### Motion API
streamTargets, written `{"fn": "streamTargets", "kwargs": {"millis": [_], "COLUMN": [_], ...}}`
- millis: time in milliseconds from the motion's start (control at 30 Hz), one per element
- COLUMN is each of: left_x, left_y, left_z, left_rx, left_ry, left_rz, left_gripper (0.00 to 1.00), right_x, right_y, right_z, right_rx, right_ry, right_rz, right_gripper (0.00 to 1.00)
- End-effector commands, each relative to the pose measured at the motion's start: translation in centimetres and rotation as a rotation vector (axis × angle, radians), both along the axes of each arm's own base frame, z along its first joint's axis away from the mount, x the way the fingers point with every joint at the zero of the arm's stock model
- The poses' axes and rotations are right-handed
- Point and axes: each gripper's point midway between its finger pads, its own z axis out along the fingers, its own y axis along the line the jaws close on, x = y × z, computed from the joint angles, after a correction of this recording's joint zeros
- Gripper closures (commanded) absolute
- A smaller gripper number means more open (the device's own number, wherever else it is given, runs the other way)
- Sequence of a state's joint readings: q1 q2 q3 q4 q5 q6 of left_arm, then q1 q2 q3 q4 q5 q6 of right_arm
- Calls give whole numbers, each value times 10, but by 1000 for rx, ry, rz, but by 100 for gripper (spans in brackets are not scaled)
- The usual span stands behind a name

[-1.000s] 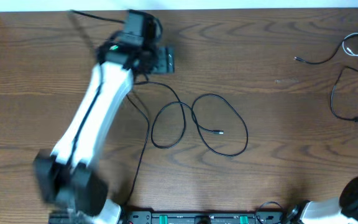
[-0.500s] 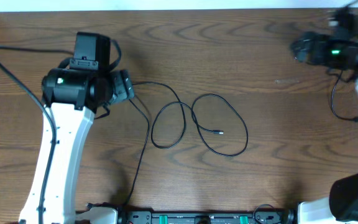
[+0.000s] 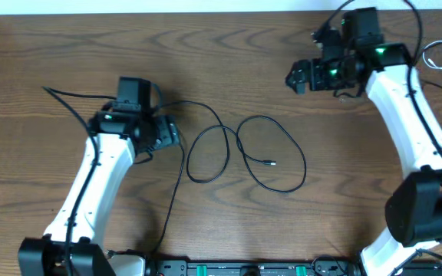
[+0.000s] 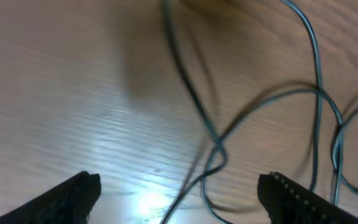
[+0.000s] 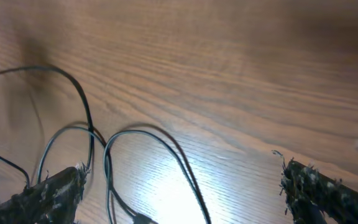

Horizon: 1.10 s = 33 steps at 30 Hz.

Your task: Untangle cables

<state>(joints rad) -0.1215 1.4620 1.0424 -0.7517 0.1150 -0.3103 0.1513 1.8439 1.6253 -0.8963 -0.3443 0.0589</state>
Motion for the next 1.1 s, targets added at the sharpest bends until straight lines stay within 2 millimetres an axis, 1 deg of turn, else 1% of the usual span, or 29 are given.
{"fn": "streamTargets", "kwargs": {"millis": [0, 67, 200, 400, 433, 467, 533, 567, 600, 667, 700, 767, 833, 933, 1000, 1067], "left_x": [-6, -3, 6, 8, 8, 7, 7, 8, 12, 25, 35, 53, 70, 88, 96, 97], "left_y": [-20, -29, -49, -74, -77, -80, -85, -87, -90, -104, -114, -132, -146, -159, -164, -174], "left_z": [-20, -29, -47, -61, -64, -66, -70, -70, -68, -55, -44, -20, 5, 39, 55, 68], "left_rx": [-49, -53, -50, -37, -36, -36, -38, -43, -56, -131, -184, -269, -333, -383, -393, -430], "left_ry": [51, 63, 59, 50, 55, 58, 60, 56, 40, -14, -55, -128, -194, -273, -310, -331], "left_rz": [-75, -118, -198, -309, -318, -326, -332, -324, -297, -269, -274, -290, -296, -317, -328, -359], "left_gripper": [9, 7, 7, 7, 8, 20, 38, 50, 67, 81, 87, 92, 92, 92, 92, 92], "right_x": [0, 0, 0, 0, -1, 0, 0, 0, 0, 1, 1, 3, 4, 4, 3, 3], "right_y": [3, 3, 2, 2, 2, 2, 2, 2, 2, 2, 2, 2, 3, 3, 3, 3], "right_z": [-2, -2, -2, -2, -2, -2, -2, -2, -2, -2, -2, -1, -1, -1, -1, -2], "right_rx": [-4, -4, -4, -5, -5, -5, -6, -5, -5, -5, -4, -3, -2, -2, -2, -3], "right_ry": [-1, -1, 0, 3, 3, 3, 2, 2, 1, -2, -5, -12, -16, -14, -13, -12], "right_rz": [12, 12, 12, 11, 12, 12, 11, 11, 11, 11, 11, 11, 10, 11, 12, 13], "right_gripper": [1, 1, 1, 1, 1, 1, 1, 1, 1, 1, 1, 1, 1, 1, 1, 1]}}
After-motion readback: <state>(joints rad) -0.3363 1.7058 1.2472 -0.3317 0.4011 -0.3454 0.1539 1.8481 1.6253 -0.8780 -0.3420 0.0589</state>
